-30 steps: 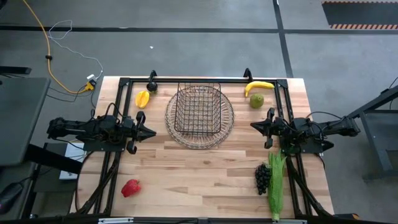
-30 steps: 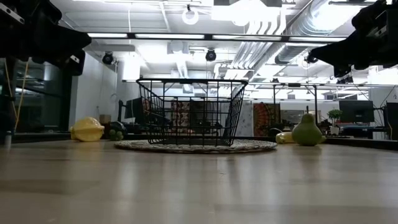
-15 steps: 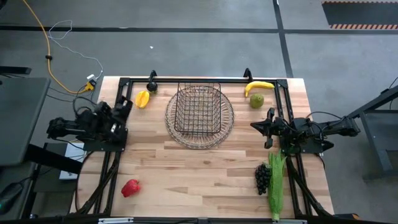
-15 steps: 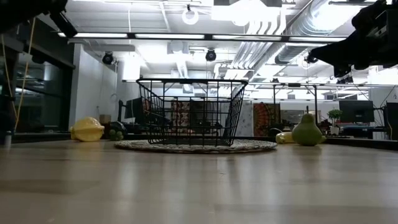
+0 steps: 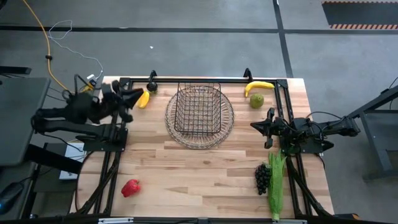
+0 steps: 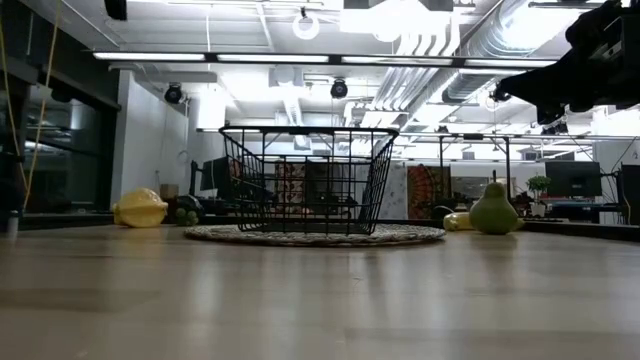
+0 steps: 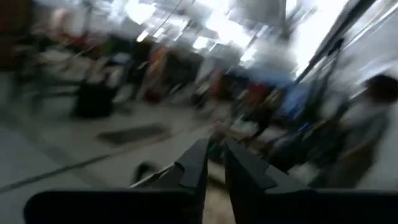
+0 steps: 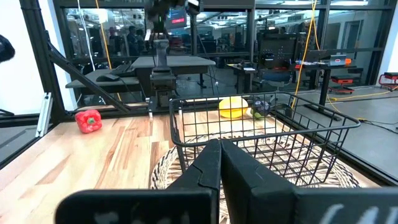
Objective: Build produce basket
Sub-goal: Put the starfruit into the wire basket
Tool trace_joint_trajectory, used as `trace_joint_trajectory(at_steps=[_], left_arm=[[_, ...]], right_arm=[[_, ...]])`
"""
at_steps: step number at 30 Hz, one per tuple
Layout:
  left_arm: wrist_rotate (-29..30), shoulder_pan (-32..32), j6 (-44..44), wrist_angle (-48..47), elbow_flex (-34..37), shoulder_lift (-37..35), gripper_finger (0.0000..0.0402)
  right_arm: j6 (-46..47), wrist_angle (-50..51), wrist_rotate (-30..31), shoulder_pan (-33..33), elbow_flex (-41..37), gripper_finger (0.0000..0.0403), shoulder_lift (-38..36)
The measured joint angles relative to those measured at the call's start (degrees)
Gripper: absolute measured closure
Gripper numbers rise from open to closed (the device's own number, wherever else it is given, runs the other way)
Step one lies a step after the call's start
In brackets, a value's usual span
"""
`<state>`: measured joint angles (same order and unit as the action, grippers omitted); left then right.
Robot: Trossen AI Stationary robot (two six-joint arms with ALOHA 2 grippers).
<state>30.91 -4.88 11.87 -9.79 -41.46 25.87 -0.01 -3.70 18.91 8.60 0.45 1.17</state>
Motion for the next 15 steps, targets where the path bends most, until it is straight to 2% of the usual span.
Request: trace_joint_trajectory(at_steps=[3, 7, 12, 15], left_arm=[[2.52, -1.78, 1.64, -14.2, -8.47, 4.72, 0.0321], [4.53, -5.1, 4.16, -27.77, -15.54, 10.37, 0.0271], [4.07, -11.19, 8.74, -36.79, -18.25, 15.41, 0.0198], [1.61, -15.27, 12.73, -41.56, -18.27, 17.9, 0.0161]], right_arm=[[0.0, 0.02, 0.0, 0.0, 0.01, 0.0402, -0.02], [-0.01, 0.01, 0.0, 0.02, 0.01, 0.0402, -0.02], [0.0, 0.02, -0.01, 0.0, 0.01, 0.0402, -0.01], [0.0, 0.01, -0.01, 0.01, 0.01, 0.0402, -0.02]])
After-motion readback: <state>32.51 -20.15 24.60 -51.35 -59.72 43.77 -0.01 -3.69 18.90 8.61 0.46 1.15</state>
